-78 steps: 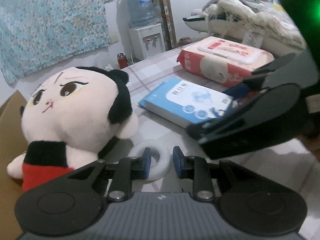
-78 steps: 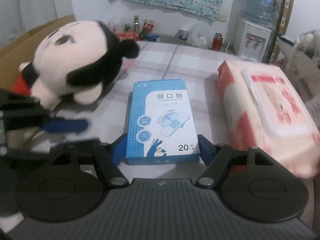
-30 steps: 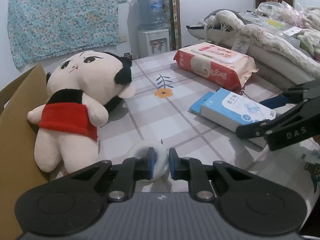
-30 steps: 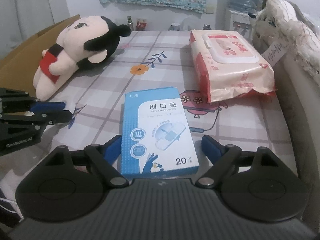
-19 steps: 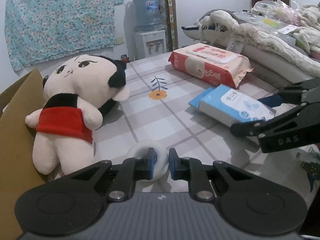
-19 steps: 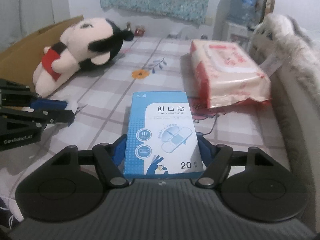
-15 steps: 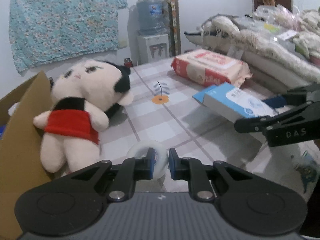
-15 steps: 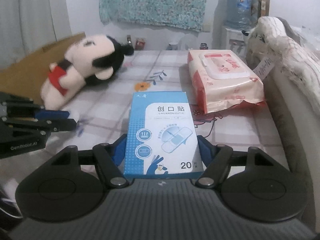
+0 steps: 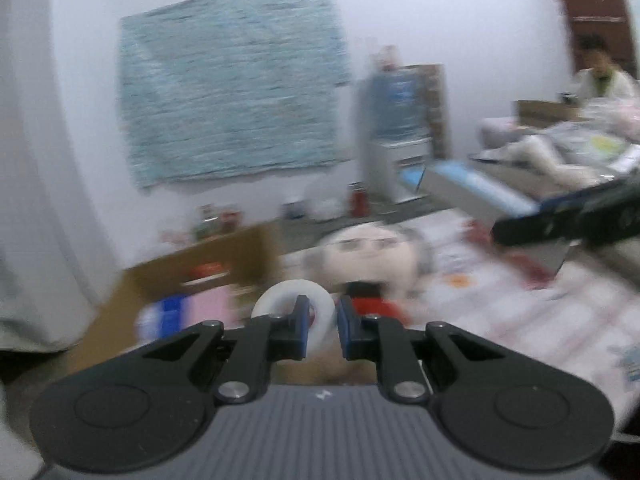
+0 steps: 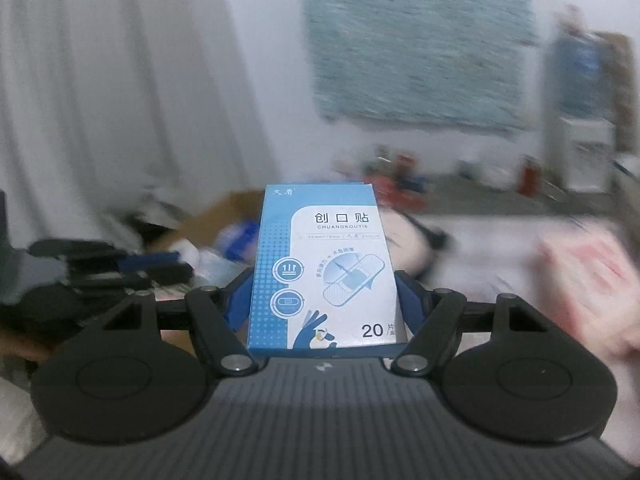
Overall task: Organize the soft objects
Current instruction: 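Carry the tape roll and bandage box with both tools to the cardboard box, then lower the tape roll and bandage box into the box and open both tools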
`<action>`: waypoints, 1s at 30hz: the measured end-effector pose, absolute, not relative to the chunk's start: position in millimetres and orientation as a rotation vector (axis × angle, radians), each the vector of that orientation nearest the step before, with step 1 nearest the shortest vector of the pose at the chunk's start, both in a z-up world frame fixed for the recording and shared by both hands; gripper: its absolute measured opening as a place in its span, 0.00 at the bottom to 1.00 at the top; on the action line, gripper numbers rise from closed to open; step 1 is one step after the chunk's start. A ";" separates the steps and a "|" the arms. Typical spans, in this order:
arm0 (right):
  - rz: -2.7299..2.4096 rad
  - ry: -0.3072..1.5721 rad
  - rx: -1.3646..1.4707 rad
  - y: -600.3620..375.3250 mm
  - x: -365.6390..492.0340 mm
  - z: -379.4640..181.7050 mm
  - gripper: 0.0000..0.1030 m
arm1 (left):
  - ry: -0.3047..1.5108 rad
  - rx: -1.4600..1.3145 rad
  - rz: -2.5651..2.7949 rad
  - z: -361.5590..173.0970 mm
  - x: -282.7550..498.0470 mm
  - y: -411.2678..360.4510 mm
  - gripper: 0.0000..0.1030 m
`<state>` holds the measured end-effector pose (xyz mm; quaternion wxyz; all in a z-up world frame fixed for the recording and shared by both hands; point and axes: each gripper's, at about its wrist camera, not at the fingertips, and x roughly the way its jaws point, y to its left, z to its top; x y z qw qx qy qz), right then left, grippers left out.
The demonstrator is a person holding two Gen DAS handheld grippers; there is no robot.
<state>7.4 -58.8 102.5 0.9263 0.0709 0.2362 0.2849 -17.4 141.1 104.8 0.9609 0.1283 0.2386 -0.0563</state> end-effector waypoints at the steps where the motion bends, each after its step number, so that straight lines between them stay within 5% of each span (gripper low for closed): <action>1: 0.616 0.479 0.122 -37.0 16.0 109.7 0.69 | 0.497 0.265 -0.076 108.5 -15.0 156.4 0.15; 8: 0.733 0.598 0.038 90.3 88.9 105.5 0.69 | 0.732 0.191 -0.028 86.5 37.2 249.2 0.15; 15: 0.720 0.738 -0.124 167.0 136.7 73.5 0.69 | 0.971 0.138 -0.248 33.5 87.3 253.9 0.16; 18: 0.723 0.739 -0.247 198.4 136.2 68.4 0.69 | 1.071 0.103 -0.314 10.9 91.1 254.4 0.34; 20: 0.755 0.760 -0.303 212.2 132.4 69.0 0.69 | 1.090 0.067 -0.308 6.7 89.4 259.0 0.46; 30: 0.808 0.774 -0.720 242.4 103.2 66.5 0.69 | 0.948 0.043 -0.195 48.2 28.7 299.1 0.46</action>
